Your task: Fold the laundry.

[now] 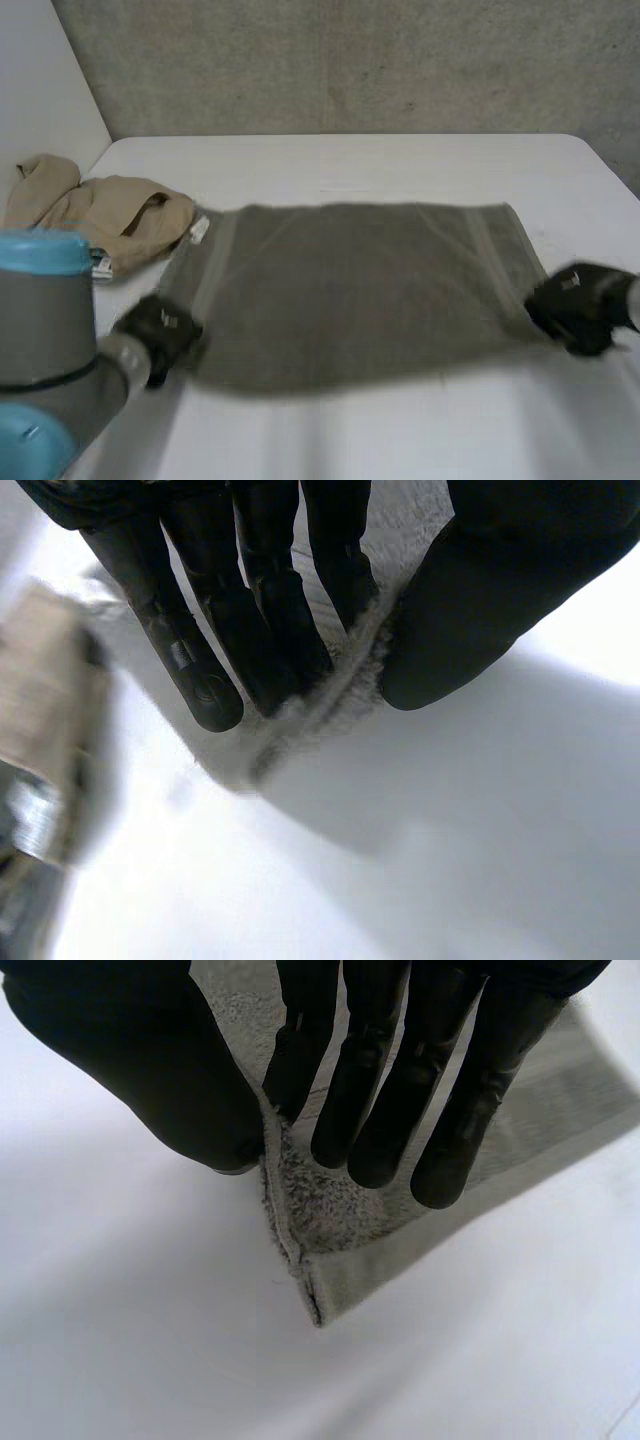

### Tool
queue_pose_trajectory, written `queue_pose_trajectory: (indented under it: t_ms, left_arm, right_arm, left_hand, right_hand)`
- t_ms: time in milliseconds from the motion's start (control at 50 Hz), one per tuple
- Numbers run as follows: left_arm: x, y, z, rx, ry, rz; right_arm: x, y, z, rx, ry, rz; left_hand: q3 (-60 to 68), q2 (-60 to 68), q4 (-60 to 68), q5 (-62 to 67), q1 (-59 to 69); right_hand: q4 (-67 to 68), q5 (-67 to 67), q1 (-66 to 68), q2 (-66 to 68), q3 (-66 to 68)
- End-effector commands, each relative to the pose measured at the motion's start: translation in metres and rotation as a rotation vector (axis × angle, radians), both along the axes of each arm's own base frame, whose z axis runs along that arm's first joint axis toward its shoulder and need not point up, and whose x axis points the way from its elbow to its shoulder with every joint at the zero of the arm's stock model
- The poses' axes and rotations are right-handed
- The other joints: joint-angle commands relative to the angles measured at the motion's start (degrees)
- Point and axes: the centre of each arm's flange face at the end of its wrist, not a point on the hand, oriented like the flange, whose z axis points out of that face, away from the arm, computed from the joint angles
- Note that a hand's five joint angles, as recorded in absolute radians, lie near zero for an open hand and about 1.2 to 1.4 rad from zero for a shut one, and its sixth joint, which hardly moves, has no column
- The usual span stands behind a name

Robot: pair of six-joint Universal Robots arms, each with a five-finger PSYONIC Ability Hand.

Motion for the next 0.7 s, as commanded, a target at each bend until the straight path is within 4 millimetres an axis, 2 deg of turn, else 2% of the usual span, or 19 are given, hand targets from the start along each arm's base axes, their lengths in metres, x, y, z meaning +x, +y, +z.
queue_pose_trajectory:
  t_ms: [20,40,100,160,180,280,300,400,520,700]
  left_arm:
    - [0.009,0.041,0.002,0.043,-0.12,-0.173]
    - [0.007,0.038,0.004,0.023,-0.115,-0.177]
    - [-0.007,0.006,0.013,-0.132,-0.047,-0.144]
    - [-0.02,-0.013,0.017,-0.208,0.006,-0.13]
    - [-0.029,-0.026,0.021,-0.255,0.044,-0.118]
    - [-0.05,-0.073,0.023,-0.353,0.129,-0.072]
    - [-0.057,-0.086,0.022,-0.385,0.14,-0.065]
    - [-0.072,-0.124,0.012,-0.467,0.155,-0.03]
    - [-0.083,-0.163,-0.005,-0.544,0.165,0.02]
    - [-0.093,-0.193,-0.022,-0.6,0.15,0.027]
  right_arm:
    - [-0.019,0.02,0.003,-0.005,0.126,0.069]
    - [-0.018,0.012,0.001,-0.049,0.115,0.04]
    - [-0.016,-0.004,-0.014,-0.083,0.092,-0.003]
    - [-0.008,-0.019,-0.025,-0.121,0.072,-0.015]
    - [-0.004,-0.022,-0.026,-0.136,0.066,-0.013]
    - [0.017,-0.048,-0.026,-0.288,0.034,-0.035]
    - [0.023,-0.057,-0.026,-0.34,0.02,-0.044]
    - [0.038,-0.09,-0.023,-0.523,-0.019,-0.037]
    - [0.059,-0.129,-0.028,-0.69,-0.041,-0.02]
    - [0.069,-0.171,-0.058,-0.739,-0.009,-0.059]
  left_hand:
    - [11.7,11.3,11.1,13.7,15.2]
    - [11.7,11.3,11.1,13.7,15.2]
    - [11.7,11.3,11.1,13.7,15.2]
    - [11.7,11.3,11.1,13.7,15.2]
    - [11.7,11.3,11.1,13.7,15.2]
    - [11.7,11.3,11.1,13.7,15.2]
    - [11.7,11.3,11.1,13.7,15.2]
    - [11.7,11.3,11.1,13.7,15.2]
    - [11.7,11.3,11.1,13.7,15.2]
    - [11.7,11.3,11.1,13.7,15.2]
  right_hand:
    - [11.9,12.8,23.6,12.7,12.3]
    - [11.9,12.8,23.6,12.7,12.3]
    - [11.9,12.8,23.6,12.7,12.3]
    - [11.9,12.8,23.6,12.7,12.3]
    - [11.9,12.8,23.6,12.7,12.3]
    - [11.9,12.8,23.6,12.7,12.3]
    - [11.9,12.8,23.6,12.7,12.3]
    - [11.9,12.8,23.6,12.7,12.3]
    - [11.9,12.8,23.6,12.7,12.3]
    - [11.9,12.8,23.6,12.7,12.3]
